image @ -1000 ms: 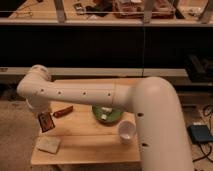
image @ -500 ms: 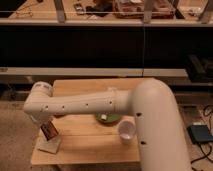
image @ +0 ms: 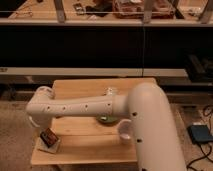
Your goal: Place the eraser on the white sponge
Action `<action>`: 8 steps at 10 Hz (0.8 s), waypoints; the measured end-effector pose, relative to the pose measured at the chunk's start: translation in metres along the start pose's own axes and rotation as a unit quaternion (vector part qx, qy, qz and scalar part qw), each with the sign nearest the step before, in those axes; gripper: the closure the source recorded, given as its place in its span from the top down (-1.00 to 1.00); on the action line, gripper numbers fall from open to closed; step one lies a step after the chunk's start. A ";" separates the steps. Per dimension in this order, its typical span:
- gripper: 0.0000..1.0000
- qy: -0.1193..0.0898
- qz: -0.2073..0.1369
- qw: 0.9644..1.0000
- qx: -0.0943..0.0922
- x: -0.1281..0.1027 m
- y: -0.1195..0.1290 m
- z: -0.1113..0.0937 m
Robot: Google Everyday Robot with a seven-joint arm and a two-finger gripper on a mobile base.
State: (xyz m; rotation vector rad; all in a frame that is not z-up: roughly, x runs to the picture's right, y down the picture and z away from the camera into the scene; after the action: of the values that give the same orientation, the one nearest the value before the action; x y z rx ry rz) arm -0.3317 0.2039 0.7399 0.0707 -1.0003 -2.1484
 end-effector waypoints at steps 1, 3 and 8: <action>-1.00 -0.015 0.004 1.000 -0.005 -0.005 0.008 0.001; -1.00 -0.023 0.004 1.000 -0.008 -0.008 0.012 0.004; -1.00 -0.038 -0.028 0.999 -0.018 -0.010 -0.003 0.015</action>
State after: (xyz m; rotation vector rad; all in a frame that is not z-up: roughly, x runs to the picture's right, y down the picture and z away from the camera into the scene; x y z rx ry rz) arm -0.3309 0.2212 0.7454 0.0003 -1.0126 -2.2345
